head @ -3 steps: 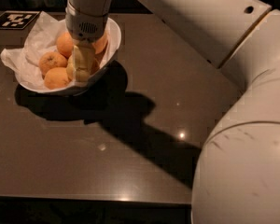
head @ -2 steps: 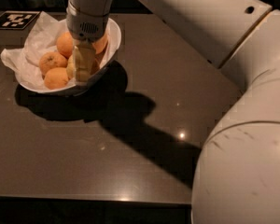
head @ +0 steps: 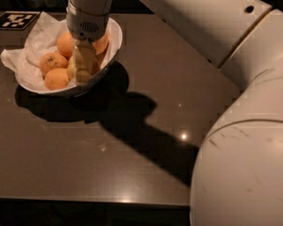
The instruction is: Pick orange from white bowl
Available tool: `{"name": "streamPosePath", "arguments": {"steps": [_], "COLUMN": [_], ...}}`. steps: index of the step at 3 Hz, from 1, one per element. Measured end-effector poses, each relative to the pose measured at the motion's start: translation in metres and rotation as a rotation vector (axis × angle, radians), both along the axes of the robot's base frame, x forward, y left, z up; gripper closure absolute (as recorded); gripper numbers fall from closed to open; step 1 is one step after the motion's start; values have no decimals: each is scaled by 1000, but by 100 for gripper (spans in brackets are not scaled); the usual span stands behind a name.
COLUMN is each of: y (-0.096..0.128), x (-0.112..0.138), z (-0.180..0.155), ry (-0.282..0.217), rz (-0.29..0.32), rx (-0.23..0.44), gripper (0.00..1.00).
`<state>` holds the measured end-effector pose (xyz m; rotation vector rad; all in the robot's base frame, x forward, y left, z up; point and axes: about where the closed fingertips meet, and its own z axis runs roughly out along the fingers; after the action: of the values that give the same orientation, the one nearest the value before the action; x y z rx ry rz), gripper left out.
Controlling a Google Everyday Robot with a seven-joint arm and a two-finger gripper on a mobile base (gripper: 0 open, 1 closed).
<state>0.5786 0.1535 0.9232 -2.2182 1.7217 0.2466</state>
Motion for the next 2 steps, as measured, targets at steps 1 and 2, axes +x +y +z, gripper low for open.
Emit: {"name": "streamPosePath", "arguments": {"steps": [1, 2], "y": [0, 0], "x": [-1, -1], "z": [1, 1], "ry": [0, 0], "rz": [0, 0], "rx": [0, 0], "gripper": [24, 0]}}
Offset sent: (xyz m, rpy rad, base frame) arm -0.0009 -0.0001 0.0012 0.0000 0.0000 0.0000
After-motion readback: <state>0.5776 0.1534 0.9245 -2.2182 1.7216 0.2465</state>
